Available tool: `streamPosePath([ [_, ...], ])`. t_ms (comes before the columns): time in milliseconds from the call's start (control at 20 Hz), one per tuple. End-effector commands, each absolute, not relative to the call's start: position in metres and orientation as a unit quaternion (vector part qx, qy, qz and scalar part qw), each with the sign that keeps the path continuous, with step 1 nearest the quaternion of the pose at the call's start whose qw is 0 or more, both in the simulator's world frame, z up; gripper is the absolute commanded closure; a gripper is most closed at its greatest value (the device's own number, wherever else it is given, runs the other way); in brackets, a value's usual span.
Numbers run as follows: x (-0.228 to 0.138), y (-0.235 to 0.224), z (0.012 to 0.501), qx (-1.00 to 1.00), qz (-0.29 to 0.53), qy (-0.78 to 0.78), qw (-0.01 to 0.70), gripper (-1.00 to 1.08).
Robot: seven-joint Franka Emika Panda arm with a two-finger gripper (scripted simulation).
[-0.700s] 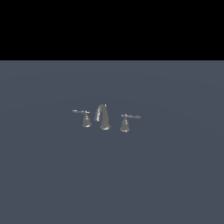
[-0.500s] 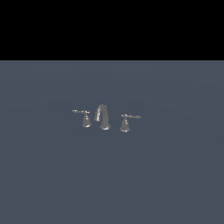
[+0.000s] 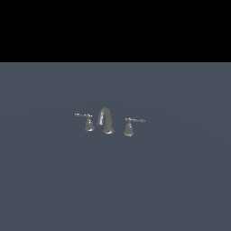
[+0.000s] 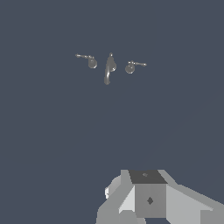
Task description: Turn on the faucet by rotating a designated handle.
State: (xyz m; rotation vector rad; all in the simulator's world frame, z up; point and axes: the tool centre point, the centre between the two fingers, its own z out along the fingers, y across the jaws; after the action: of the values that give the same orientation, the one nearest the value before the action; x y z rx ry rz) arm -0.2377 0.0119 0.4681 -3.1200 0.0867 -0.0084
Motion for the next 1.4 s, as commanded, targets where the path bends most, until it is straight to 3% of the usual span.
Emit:
streamPosePath([
  [0,-0.231,0.015,0.459,-0.999,-0.002,0.047,0.010,1.08],
  [1350,-0.103,0.033,0.305,-0.929,-0.001,0.370,0.010,1.08],
])
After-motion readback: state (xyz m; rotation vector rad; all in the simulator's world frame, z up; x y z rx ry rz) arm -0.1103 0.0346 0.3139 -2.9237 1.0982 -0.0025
